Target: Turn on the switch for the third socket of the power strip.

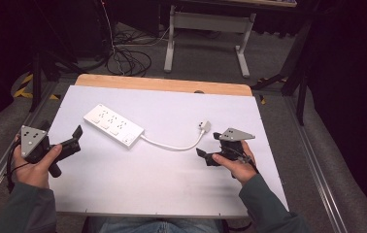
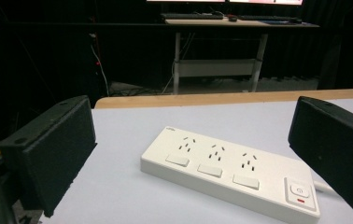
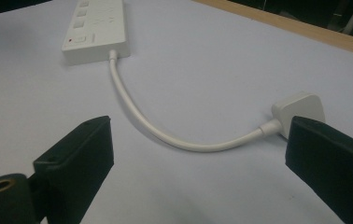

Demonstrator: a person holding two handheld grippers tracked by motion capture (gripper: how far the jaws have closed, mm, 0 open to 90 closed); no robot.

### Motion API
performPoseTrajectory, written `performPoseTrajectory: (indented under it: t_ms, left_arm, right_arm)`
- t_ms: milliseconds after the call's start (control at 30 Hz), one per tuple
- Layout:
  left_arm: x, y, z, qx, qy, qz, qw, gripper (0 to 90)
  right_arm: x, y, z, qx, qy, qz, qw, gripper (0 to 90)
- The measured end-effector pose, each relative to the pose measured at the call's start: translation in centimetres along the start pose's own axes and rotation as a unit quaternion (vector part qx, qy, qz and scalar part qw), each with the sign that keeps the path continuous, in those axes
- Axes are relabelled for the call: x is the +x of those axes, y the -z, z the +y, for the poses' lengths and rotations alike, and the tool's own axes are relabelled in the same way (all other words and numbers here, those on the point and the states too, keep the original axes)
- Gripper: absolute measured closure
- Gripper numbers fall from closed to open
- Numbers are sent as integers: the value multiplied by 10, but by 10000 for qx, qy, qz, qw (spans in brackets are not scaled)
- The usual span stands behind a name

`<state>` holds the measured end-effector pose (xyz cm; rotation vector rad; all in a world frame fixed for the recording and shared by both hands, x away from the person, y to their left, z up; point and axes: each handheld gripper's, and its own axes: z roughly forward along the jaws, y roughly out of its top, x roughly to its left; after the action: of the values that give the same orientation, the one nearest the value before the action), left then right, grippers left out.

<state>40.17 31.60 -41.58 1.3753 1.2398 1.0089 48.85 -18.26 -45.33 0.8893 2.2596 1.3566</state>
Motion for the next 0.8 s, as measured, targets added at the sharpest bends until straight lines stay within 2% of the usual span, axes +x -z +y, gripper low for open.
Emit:
performPoseTrajectory:
  t_ms: [800]
  left_arm:
    - [-1, -1, 0, -2, -41, 61, 10000, 32]
  right_arm:
    - [1, 0, 0, 44, 47, 17, 10000, 86]
